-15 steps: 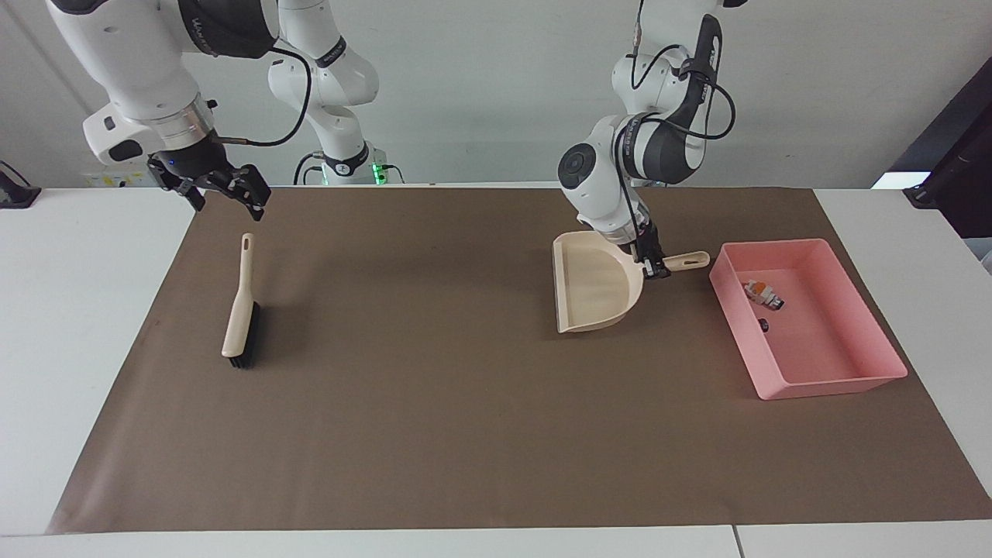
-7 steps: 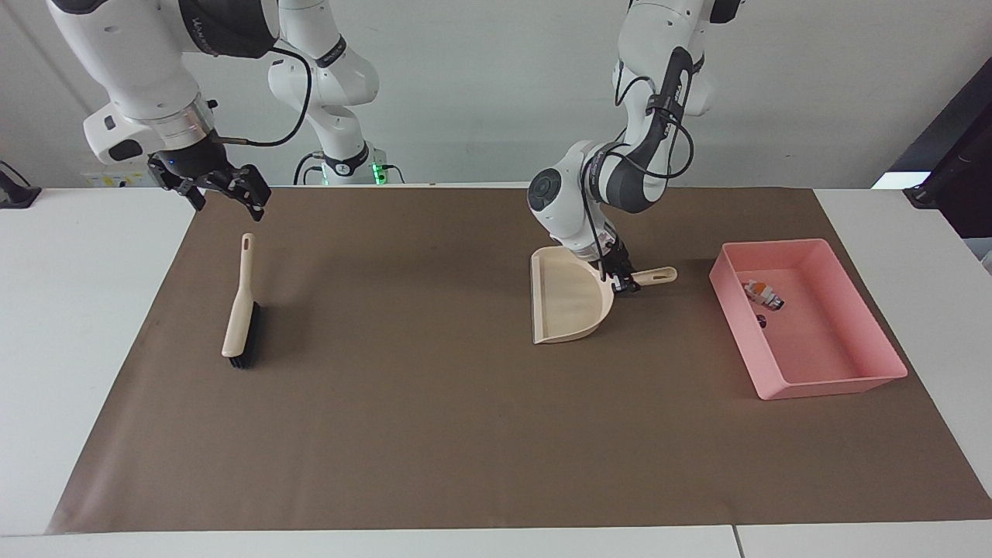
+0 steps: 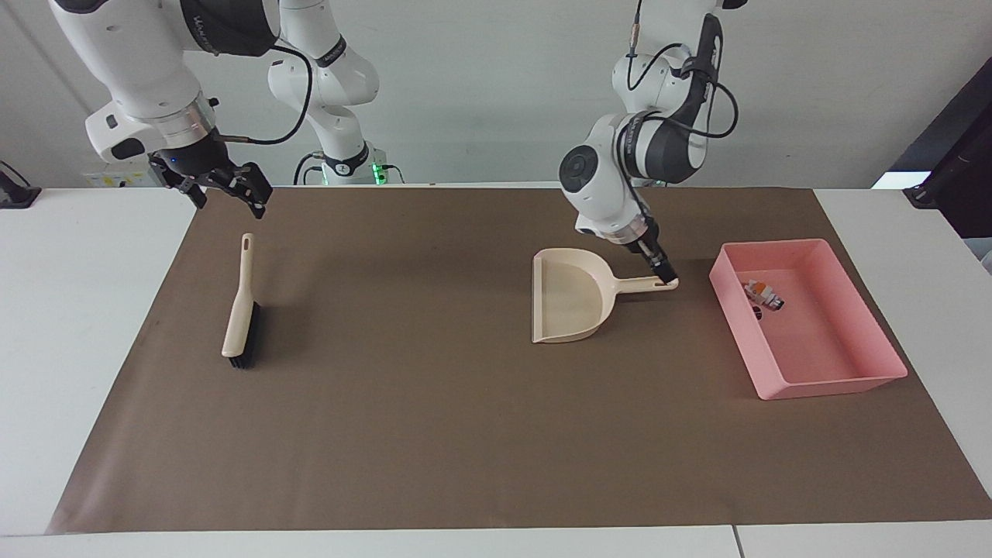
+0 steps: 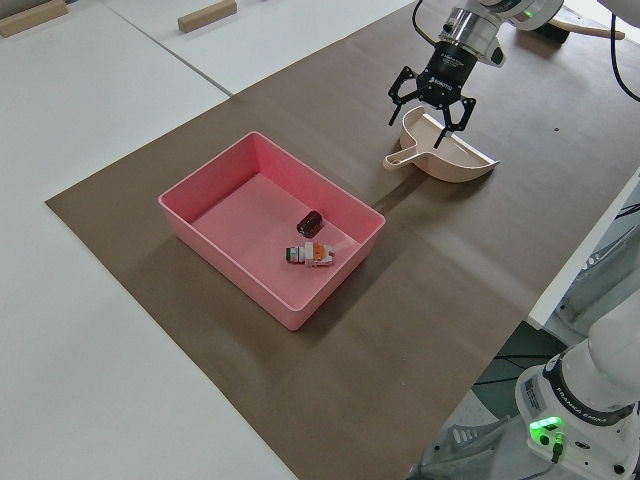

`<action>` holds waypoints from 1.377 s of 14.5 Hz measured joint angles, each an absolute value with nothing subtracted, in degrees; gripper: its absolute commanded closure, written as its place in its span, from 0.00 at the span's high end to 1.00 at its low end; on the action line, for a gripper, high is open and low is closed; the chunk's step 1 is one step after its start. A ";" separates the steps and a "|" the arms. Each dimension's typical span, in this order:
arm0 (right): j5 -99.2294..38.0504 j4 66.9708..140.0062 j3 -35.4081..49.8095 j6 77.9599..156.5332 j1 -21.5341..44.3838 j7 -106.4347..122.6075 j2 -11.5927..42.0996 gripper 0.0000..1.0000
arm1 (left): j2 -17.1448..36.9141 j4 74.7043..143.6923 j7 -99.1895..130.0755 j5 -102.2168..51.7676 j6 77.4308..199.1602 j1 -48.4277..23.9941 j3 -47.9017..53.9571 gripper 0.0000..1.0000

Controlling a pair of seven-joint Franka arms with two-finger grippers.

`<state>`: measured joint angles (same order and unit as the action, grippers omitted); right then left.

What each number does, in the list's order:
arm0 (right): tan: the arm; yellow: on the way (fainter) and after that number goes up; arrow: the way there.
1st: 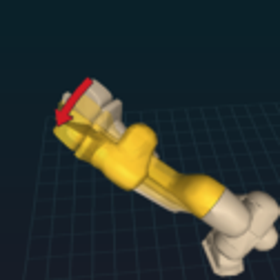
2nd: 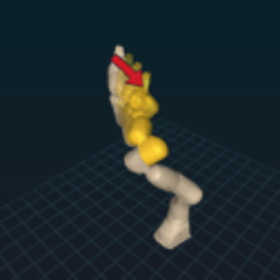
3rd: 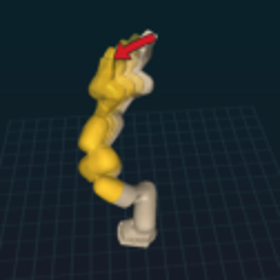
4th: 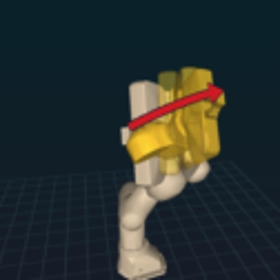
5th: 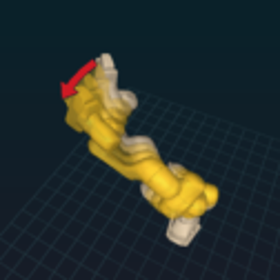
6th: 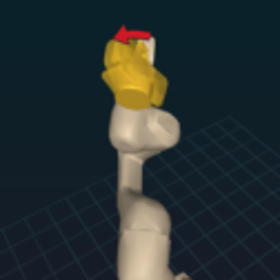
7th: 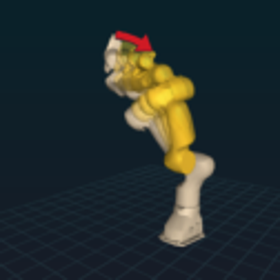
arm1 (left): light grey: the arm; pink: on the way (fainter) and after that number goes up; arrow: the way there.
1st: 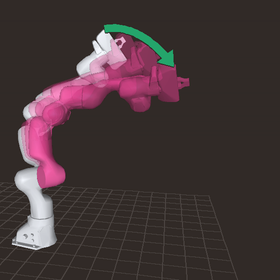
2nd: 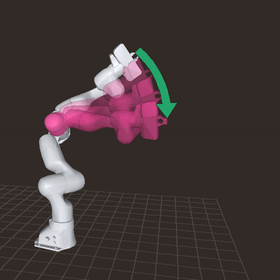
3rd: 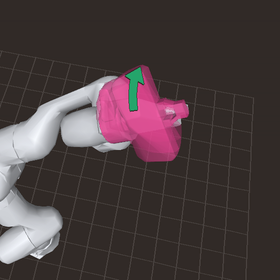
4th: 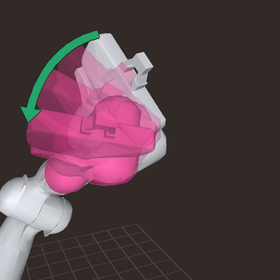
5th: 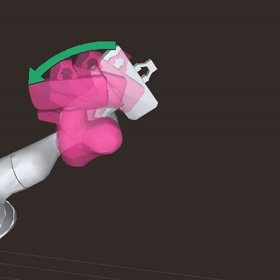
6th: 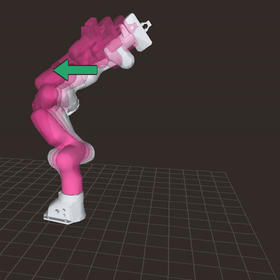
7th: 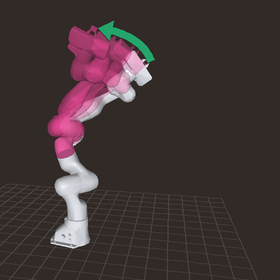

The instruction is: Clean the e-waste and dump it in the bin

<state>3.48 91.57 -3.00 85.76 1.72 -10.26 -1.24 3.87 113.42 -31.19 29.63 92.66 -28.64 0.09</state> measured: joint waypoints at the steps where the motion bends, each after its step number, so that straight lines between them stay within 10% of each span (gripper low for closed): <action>1: 3.48 91.59 -4.13 85.89 2.37 -10.01 -1.24 1.00 | 2.70 113.46 -25.11 28.43 91.58 -26.29 -0.01 0.99; 11: 3.47 91.83 -5.28 85.98 2.74 -7.19 -1.29 1.00 | 0.69 102.16 -4.04 3.80 92.82 -3.44 -0.80 0.99; 20: 1.04 91.45 -5.35 86.12 2.88 -6.33 -1.50 1.00 | 0.08 85.86 -0.74 -0.37 83.99 -1.91 -0.84 0.99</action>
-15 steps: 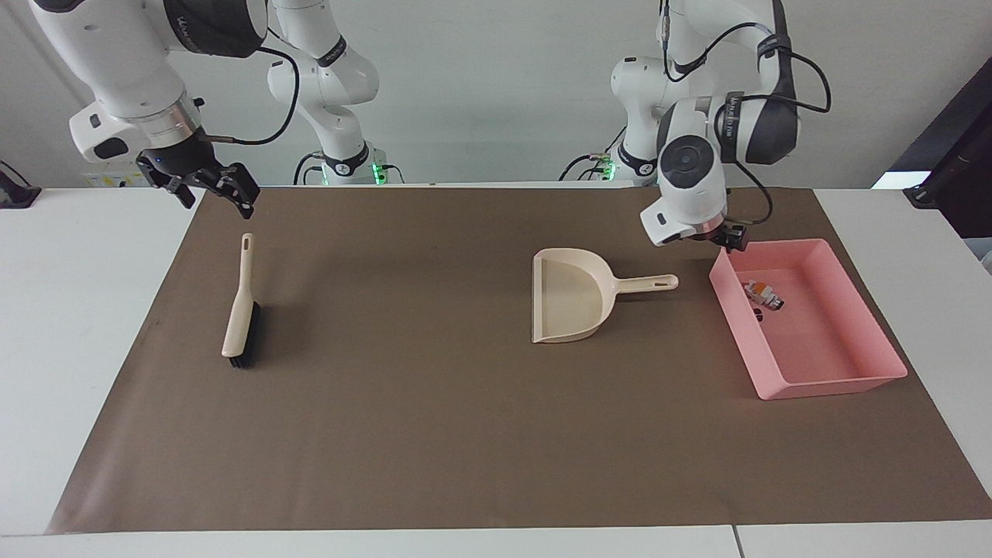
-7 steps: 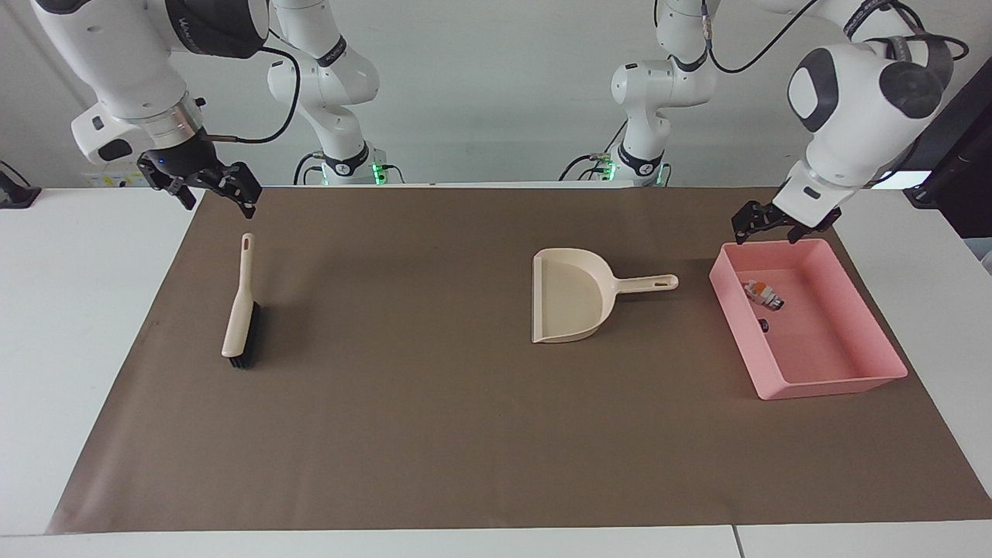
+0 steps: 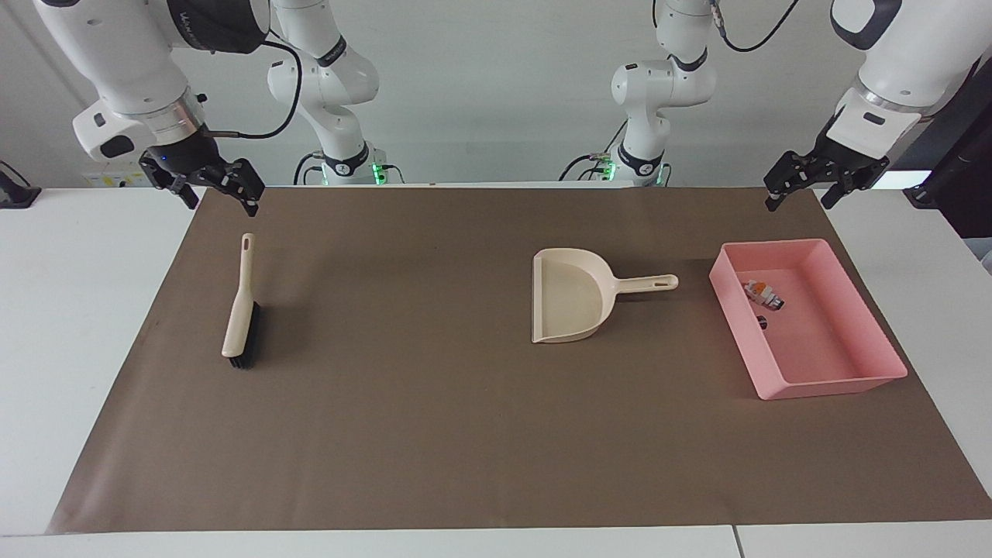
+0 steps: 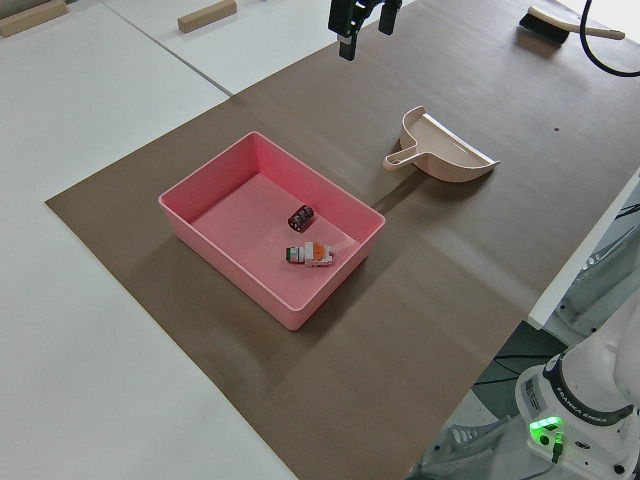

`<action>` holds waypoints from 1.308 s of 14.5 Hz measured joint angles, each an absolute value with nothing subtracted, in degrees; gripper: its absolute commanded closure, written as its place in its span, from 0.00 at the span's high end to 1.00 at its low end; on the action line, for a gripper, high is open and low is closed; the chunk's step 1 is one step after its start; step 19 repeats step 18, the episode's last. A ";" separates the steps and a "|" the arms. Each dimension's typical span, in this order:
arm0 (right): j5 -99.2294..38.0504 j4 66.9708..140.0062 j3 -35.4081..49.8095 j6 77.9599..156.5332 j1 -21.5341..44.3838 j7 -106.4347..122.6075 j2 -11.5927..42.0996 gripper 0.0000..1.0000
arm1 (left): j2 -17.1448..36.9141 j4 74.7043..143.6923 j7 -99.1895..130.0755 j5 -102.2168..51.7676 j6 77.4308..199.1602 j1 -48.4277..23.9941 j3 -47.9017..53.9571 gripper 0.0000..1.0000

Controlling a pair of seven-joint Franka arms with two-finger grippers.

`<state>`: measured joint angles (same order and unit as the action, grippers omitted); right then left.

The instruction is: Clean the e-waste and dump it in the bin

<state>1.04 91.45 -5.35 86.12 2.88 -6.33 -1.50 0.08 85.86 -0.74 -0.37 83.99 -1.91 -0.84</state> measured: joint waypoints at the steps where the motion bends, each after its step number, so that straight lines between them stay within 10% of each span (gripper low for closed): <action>1: 0.59 91.44 -5.38 86.12 2.78 -6.33 -1.52 1.00 | -0.13 85.80 -0.67 -0.37 83.50 -1.90 -0.96 0.99; 19: 1.97 91.43 -4.28 86.10 3.40 -6.32 -1.70 1.00 | -2.65 89.88 -1.65 -0.46 84.59 -0.65 -1.13 0.99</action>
